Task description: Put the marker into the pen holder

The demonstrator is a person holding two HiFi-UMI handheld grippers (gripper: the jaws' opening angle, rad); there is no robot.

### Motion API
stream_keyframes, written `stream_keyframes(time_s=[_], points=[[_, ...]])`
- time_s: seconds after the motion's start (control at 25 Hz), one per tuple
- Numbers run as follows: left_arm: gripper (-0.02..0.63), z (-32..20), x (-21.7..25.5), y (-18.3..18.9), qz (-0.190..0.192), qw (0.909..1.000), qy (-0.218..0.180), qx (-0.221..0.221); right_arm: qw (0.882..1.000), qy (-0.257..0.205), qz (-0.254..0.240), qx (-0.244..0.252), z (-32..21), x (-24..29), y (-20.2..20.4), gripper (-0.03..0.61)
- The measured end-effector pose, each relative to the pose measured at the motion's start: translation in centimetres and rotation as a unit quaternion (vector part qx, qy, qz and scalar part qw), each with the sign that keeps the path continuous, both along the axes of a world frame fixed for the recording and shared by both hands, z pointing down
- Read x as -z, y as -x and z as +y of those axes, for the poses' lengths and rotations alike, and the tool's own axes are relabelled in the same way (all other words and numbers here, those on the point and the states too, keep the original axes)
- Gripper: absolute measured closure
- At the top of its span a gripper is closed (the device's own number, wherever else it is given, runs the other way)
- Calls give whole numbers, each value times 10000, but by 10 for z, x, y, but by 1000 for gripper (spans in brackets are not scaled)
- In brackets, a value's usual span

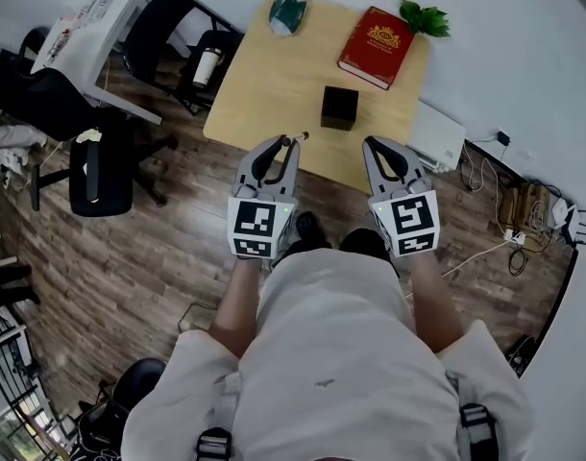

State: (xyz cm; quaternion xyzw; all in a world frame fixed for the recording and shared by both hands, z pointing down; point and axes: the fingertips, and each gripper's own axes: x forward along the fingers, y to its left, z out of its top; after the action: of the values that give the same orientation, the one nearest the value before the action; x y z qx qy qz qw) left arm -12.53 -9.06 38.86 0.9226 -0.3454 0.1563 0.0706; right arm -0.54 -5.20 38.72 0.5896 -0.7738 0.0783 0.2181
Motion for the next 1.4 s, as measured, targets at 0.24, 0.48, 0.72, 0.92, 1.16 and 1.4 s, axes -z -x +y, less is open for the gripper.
stream_keyframes(time_s=[0.24, 0.48, 0.72, 0.92, 1.16, 1.4], points=[[551, -13, -9, 2, 175, 9996, 181, -92, 9999, 99, 13, -101, -8, -9, 6, 575], [551, -19, -14, -5, 237, 9992, 288, -147, 9994, 296, -13, -165, -8, -15, 3, 575], [551, -30, -14, -17, 306, 9990, 334, -33, 9993, 378, -3, -27, -21, -22, -9, 575], [551, -42, -12, -26, 351, 9986, 391, 94, 9990, 423, -13, 164, -39, -26, -16, 575], [551, -56, -19, -49, 349, 9976, 536, 254, 9980, 466, -69, 419, -62, -29, -35, 575], [551, -70, -32, -78, 374, 9957, 767, 353, 9966, 507, -119, 639, -85, -35, -63, 575]])
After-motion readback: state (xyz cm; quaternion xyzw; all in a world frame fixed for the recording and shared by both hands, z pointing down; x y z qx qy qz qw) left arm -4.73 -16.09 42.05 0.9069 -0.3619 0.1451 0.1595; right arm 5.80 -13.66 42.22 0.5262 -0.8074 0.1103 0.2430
